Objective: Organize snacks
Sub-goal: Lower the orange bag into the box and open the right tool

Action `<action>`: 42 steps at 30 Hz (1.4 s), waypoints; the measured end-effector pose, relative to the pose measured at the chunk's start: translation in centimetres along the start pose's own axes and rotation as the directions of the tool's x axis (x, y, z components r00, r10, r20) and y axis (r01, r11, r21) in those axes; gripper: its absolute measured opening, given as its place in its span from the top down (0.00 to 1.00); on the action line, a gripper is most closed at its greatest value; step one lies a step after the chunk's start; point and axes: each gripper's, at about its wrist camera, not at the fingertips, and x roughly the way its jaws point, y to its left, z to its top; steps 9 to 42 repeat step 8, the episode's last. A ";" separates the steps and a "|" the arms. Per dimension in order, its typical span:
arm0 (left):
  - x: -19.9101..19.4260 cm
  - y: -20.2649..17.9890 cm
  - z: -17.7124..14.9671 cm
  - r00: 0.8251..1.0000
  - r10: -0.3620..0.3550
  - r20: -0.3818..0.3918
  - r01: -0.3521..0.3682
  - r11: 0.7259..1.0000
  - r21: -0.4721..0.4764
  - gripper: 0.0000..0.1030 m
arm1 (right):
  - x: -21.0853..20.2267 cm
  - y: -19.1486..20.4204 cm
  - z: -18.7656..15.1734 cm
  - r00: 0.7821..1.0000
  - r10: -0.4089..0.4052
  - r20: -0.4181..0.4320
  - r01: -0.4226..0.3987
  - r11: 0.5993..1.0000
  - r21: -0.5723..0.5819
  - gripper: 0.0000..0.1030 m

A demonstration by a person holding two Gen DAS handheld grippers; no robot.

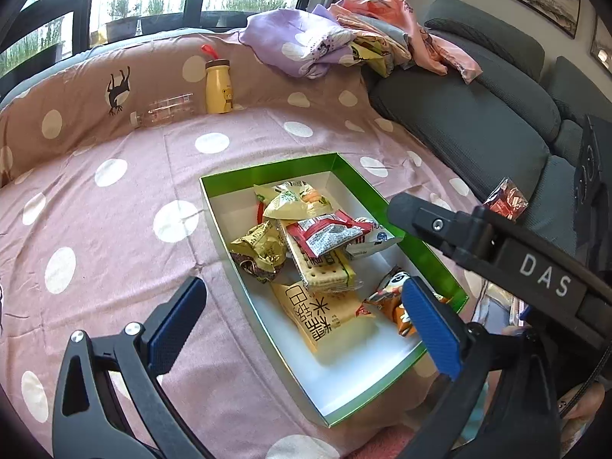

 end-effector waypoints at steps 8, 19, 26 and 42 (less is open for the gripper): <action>-0.2 -0.2 -0.3 1.000 -0.004 0.001 0.004 1.000 0.007 0.00 | 0.0 0.1 0.0 0.999 -0.047 0.007 0.047 0.999 -0.003 0.16; -0.2 -0.2 -0.3 1.000 -0.004 0.001 0.004 1.000 0.007 0.00 | 0.0 0.1 0.0 0.999 -0.047 0.007 0.047 0.999 -0.003 0.16; -0.2 -0.2 -0.3 1.000 -0.004 0.001 0.004 1.000 0.007 0.00 | 0.0 0.1 0.0 0.999 -0.047 0.007 0.047 0.999 -0.003 0.16; -0.2 -0.2 -0.3 1.000 -0.004 0.001 0.004 1.000 0.007 0.00 | 0.0 0.1 0.0 0.999 -0.047 0.007 0.047 0.999 -0.003 0.16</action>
